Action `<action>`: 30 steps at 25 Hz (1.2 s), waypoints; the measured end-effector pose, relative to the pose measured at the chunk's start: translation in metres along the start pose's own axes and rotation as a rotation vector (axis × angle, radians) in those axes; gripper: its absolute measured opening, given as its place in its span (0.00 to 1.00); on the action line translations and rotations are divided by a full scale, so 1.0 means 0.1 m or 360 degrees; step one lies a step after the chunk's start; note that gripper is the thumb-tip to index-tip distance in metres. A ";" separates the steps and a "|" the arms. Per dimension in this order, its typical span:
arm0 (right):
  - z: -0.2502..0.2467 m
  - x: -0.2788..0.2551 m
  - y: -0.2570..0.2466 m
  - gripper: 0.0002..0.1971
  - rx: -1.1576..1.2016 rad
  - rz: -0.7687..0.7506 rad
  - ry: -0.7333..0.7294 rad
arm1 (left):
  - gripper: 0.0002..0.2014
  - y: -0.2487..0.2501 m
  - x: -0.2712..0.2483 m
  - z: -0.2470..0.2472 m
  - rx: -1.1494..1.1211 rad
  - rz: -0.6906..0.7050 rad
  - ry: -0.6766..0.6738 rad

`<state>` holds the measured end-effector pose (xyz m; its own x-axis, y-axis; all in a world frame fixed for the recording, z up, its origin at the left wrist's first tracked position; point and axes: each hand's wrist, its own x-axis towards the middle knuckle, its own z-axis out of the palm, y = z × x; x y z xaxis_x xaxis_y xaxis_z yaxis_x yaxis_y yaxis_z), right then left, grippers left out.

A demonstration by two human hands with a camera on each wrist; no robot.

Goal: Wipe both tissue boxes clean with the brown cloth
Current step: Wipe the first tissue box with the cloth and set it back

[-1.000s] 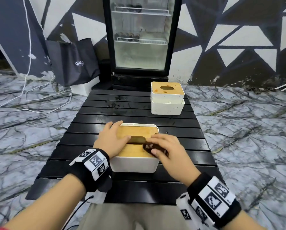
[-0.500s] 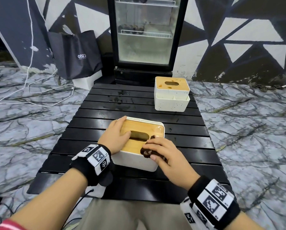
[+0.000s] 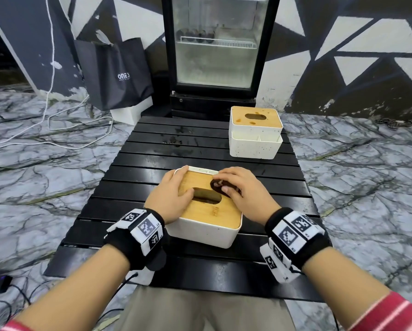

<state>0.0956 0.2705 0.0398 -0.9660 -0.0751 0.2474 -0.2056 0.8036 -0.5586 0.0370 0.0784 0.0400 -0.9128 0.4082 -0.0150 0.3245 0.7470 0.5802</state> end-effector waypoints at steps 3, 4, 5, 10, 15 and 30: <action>0.01 0.01 -0.06 0.17 -0.0049 -0.0005 -0.0026 | 0.30 0.00 -0.01 0.01 -0.0049 -0.0011 0.0006; -0.02 -0.02 -0.04 0.17 -0.0031 0.0008 -0.0037 | 0.30 0.00 -0.01 0.01 -0.0061 -0.0013 0.0004; -0.05 -0.07 -0.02 0.17 -0.0009 0.0022 -0.0045 | 0.30 0.01 0.00 0.01 -0.0067 -0.0017 -0.0003; -0.06 -0.17 0.03 0.17 0.0002 0.0032 0.0013 | 0.30 0.00 0.00 0.00 -0.0069 -0.0022 -0.0032; -0.02 -0.11 -0.03 0.18 0.0005 0.0081 0.0033 | 0.30 -0.01 0.01 0.03 -0.0086 -0.0080 -0.0008; 0.08 -0.58 -0.21 0.17 0.0156 0.0053 0.0098 | 0.24 -0.02 -0.08 0.06 -0.0240 0.0045 0.0033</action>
<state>0.1542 0.2532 0.0308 -0.9616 -0.0106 0.2741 -0.1910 0.7431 -0.6413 0.0449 0.0768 0.0340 -0.9093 0.4158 0.0188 0.3105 0.6474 0.6961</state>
